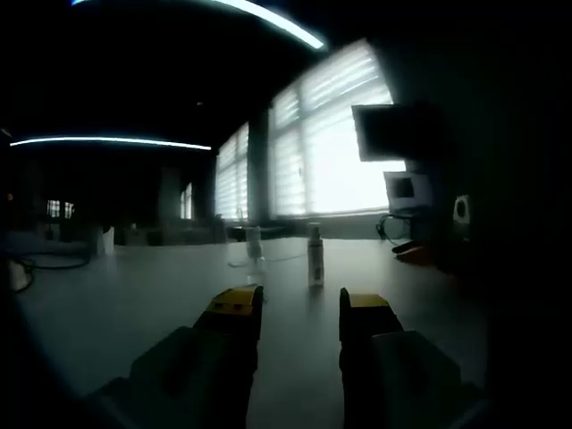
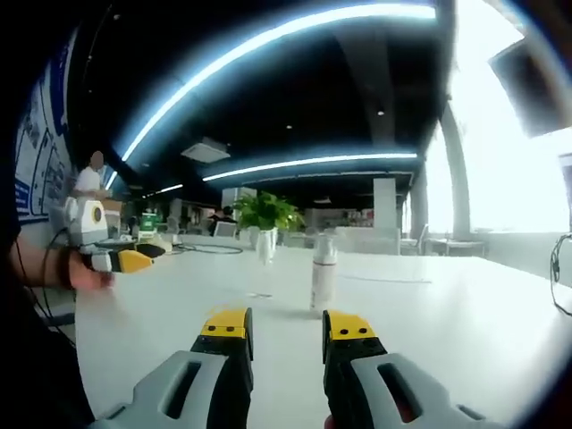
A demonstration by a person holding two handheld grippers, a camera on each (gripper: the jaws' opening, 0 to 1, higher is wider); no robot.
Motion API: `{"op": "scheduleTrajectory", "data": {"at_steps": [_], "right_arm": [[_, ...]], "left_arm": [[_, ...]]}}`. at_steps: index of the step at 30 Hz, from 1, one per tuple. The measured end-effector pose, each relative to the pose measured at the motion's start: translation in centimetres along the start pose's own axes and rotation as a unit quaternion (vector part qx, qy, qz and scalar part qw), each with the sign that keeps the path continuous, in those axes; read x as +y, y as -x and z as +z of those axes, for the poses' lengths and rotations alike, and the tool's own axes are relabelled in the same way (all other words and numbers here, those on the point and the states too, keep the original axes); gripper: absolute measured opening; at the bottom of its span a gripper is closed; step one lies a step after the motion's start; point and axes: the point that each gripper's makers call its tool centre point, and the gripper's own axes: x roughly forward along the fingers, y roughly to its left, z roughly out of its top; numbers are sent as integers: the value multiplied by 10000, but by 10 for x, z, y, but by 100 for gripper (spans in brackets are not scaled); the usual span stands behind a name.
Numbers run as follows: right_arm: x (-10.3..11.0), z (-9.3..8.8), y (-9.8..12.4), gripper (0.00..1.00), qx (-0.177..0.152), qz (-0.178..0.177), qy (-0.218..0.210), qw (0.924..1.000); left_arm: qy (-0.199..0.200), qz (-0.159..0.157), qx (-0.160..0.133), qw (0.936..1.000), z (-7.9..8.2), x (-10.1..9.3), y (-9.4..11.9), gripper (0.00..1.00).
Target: Clamp pump bottle remove cover press pump head put on cover
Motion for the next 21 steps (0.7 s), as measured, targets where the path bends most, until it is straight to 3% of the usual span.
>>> {"op": "scheduleTrajectory", "data": {"at_steps": [15,21], "right_arm": [[3,-3,1,25,-30,56,159,9999],[-2,2,4,25,-162,25,-102,9998]], "left_arm": [[-50,99,-119,9999,4,7,0,28],[27,119,-133,9998,5,9,0,28]]}}
